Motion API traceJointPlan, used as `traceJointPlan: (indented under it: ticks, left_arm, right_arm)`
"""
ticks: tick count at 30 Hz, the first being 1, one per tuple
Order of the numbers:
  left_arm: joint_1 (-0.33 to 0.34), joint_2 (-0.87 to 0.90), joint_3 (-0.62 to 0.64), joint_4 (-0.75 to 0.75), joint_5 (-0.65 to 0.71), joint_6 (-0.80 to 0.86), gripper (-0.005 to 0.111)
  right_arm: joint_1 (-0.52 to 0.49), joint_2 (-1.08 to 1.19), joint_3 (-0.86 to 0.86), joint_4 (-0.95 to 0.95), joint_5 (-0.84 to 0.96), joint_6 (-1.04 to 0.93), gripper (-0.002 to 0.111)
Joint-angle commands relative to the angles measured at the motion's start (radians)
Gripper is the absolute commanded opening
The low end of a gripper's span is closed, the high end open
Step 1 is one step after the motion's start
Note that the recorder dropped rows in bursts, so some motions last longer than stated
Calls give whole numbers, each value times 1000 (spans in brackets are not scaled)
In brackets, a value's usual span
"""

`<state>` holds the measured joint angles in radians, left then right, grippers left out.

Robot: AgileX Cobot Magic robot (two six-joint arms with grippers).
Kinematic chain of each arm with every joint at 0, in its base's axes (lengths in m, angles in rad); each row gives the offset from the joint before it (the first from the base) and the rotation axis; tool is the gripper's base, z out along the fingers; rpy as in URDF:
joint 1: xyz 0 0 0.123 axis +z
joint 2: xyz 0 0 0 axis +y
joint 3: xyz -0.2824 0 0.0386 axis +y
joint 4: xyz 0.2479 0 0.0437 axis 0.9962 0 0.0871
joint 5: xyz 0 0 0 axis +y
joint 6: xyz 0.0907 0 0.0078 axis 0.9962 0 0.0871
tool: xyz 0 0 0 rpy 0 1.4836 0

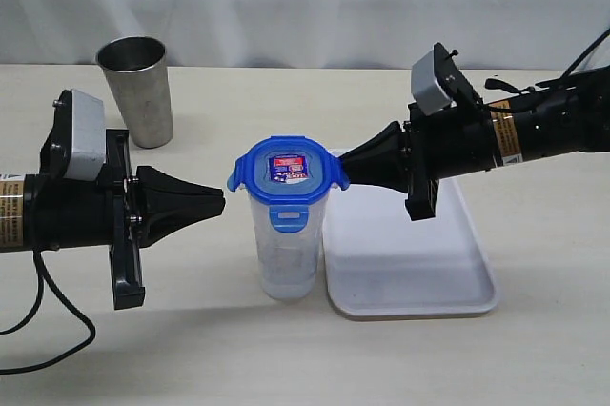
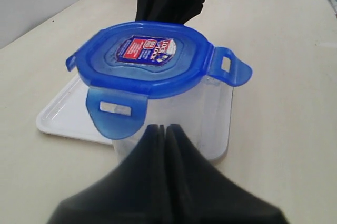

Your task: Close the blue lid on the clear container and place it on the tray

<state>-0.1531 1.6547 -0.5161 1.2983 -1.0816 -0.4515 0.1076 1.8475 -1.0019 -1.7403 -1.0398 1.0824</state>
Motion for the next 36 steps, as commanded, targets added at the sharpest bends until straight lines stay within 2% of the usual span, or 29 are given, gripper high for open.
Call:
traceJointPlan:
  ticks: [1,12,16,22,36]
  left_arm:
    - [-6,3,4,-17,8,5,0]
    - [-6,3,4,-37,14,22,0]
    - [-6,3,4,-37,14,22,0]
    - [-6,3,4,-37,14,17,0]
    - [-6,3,4,-37,11,17,0]
  right_arm:
    - [0,-6,4,-4,-9,12,4]
    - [0,-25,8,-4,-3,28,4]
    - [0,-32,8,40,68,-29,4]
    - [0,-30,18,47,-2,-56,4]
    - [0,-30,40,39,-8,-48,4]
